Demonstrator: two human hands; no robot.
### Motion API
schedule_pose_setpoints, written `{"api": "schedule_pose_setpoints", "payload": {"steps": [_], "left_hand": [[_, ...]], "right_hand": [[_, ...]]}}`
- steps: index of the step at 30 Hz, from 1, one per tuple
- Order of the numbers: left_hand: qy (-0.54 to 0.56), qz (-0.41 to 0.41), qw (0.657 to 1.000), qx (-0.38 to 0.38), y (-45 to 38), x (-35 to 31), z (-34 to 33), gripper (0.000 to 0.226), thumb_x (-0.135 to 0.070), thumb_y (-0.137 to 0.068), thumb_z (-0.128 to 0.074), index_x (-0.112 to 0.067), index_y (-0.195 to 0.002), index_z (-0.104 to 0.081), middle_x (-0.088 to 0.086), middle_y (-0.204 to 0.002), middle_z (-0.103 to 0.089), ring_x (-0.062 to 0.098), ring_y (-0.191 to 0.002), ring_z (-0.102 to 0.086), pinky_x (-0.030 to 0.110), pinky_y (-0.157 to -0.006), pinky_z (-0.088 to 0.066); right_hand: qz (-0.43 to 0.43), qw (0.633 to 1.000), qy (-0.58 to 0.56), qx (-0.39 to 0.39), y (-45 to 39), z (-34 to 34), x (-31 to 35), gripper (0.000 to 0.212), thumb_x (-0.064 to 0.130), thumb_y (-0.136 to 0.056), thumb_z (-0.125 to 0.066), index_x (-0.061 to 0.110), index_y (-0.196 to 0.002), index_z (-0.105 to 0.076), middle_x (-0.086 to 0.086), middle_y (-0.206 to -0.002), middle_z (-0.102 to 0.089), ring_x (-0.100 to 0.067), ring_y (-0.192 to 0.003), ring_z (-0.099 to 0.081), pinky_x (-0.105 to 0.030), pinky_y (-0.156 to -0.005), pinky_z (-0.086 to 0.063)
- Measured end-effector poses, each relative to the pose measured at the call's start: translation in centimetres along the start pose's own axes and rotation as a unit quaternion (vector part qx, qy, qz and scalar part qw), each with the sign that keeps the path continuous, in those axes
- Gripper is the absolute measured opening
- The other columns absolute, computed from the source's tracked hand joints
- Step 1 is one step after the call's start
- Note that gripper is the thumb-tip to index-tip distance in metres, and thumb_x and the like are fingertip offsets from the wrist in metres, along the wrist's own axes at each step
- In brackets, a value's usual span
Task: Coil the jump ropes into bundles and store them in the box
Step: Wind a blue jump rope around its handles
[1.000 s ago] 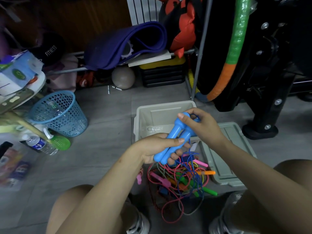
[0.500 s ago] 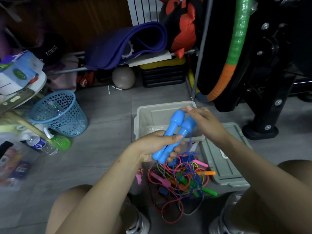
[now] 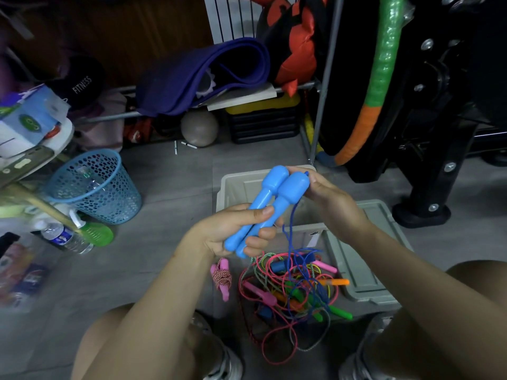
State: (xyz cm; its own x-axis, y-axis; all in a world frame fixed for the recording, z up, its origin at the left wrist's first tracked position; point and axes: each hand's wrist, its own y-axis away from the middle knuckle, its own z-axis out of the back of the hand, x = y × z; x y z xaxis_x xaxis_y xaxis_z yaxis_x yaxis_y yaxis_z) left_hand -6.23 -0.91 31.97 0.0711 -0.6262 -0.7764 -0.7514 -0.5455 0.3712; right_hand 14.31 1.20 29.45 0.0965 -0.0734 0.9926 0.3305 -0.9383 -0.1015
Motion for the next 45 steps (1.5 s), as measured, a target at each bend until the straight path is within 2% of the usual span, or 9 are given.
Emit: {"api": "schedule_pose_setpoints", "payload": {"steps": [4, 10, 18, 25, 30, 33, 36, 42, 45], "left_hand": [[-0.02, 0.011, 0.999, 0.022, 0.3, -0.1, 0.3, 0.054, -0.04, -0.066, -0.082, -0.006, -0.095, -0.051, -0.003, -0.061, -0.05, 0.003, -0.04, -0.042, 0.015, -0.038, -0.038], [-0.043, 0.016, 0.999, 0.005, 0.6, 0.1, 0.5, 0.056, -0.043, -0.064, -0.084, -0.006, -0.094, -0.054, -0.003, -0.062, -0.049, 0.003, -0.041, -0.04, 0.015, -0.038, -0.037], [-0.078, -0.02, 0.994, -0.068, 0.2, 0.3, 0.5, 0.052, -0.041, -0.069, -0.08, -0.005, -0.096, -0.055, -0.003, -0.063, -0.049, 0.004, -0.044, -0.04, 0.014, -0.041, -0.035], [-0.04, -0.072, 0.976, -0.201, -0.9, 0.3, -0.4, 0.026, -0.028, -0.087, -0.052, -0.004, -0.096, -0.054, -0.002, -0.061, -0.048, 0.005, -0.044, -0.038, 0.014, -0.039, -0.031], [-0.026, -0.08, 0.951, -0.296, -1.5, 0.0, 0.4, 0.021, -0.024, -0.097, -0.049, -0.005, -0.095, -0.054, -0.003, -0.058, -0.047, 0.005, -0.042, -0.037, 0.015, -0.037, -0.03], [-0.098, -0.051, 0.936, -0.334, -1.9, 0.5, 0.2, 0.019, -0.022, -0.098, -0.05, -0.007, -0.088, -0.056, 0.0, -0.062, -0.047, 0.006, -0.041, -0.037, 0.016, -0.037, -0.03], [-0.209, -0.026, 0.91, -0.357, -1.9, 0.7, 0.2, 0.014, -0.019, -0.096, -0.054, -0.01, -0.085, -0.056, 0.002, -0.063, -0.048, 0.008, -0.041, -0.038, 0.018, -0.038, -0.031], [-0.338, 0.076, 0.911, -0.225, -0.5, 0.0, 0.4, 0.012, -0.019, -0.096, -0.054, -0.01, -0.087, -0.056, 0.001, -0.062, -0.048, 0.006, -0.04, -0.038, 0.018, -0.038, -0.031], [-0.317, 0.13, 0.926, -0.156, -0.1, -0.3, 0.1, 0.014, -0.02, -0.096, -0.053, -0.01, -0.089, -0.058, 0.0, -0.063, -0.048, 0.005, -0.042, -0.038, 0.016, -0.039, -0.031]], "right_hand": [[-0.02, 1.0, 0.005, 0.014, -0.1, -0.1, 0.3, 0.035, 0.037, -0.094, -0.033, 0.031, -0.115, -0.059, 0.014, -0.119, -0.061, -0.01, -0.117, -0.051, -0.036, -0.107, -0.031], [-0.091, 0.987, -0.131, -0.003, -0.2, -0.6, 0.9, 0.013, 0.016, -0.096, -0.04, 0.015, -0.084, -0.042, 0.006, -0.063, -0.054, -0.008, -0.053, -0.047, -0.019, -0.058, -0.042], [-0.148, 0.969, -0.185, -0.067, -0.3, -0.5, 0.8, 0.022, 0.03, -0.092, -0.05, 0.015, -0.076, -0.052, 0.001, -0.062, -0.05, -0.005, -0.04, -0.022, -0.017, -0.039, -0.016], [-0.182, 0.973, -0.125, -0.073, 0.0, -1.2, 0.7, 0.024, 0.027, -0.097, -0.045, 0.015, -0.104, -0.065, 0.002, -0.074, -0.058, -0.005, -0.044, -0.035, -0.016, -0.041, -0.023], [-0.134, 0.982, 0.122, -0.056, 0.9, -2.4, 0.6, 0.023, 0.01, -0.096, -0.05, 0.006, -0.115, -0.062, 0.002, -0.071, -0.061, -0.001, -0.04, -0.041, -0.015, -0.043, -0.035], [-0.052, 0.919, 0.392, -0.005, 1.4, -2.4, 0.7, 0.015, 0.015, -0.091, -0.057, 0.006, -0.098, -0.067, -0.004, -0.075, -0.069, -0.012, -0.067, -0.064, -0.027, -0.068, -0.049], [-0.018, 0.887, 0.462, 0.008, 1.6, -2.3, 1.2, 0.02, 0.019, -0.09, -0.059, 0.008, -0.103, -0.068, -0.009, -0.091, -0.07, -0.028, -0.086, -0.063, -0.036, -0.078, -0.046], [0.08, 0.82, 0.563, 0.058, 0.9, -2.3, 2.2, 0.019, 0.029, -0.091, -0.055, 0.015, -0.099, -0.065, -0.002, -0.107, -0.064, -0.024, -0.101, -0.059, -0.031, -0.079, -0.04], [0.108, 0.841, 0.526, 0.066, 0.9, -2.5, 2.9, 0.024, 0.035, -0.086, -0.061, 0.02, -0.105, -0.059, -0.002, -0.096, -0.066, -0.022, -0.088, -0.061, -0.035, -0.078, -0.047]]}}
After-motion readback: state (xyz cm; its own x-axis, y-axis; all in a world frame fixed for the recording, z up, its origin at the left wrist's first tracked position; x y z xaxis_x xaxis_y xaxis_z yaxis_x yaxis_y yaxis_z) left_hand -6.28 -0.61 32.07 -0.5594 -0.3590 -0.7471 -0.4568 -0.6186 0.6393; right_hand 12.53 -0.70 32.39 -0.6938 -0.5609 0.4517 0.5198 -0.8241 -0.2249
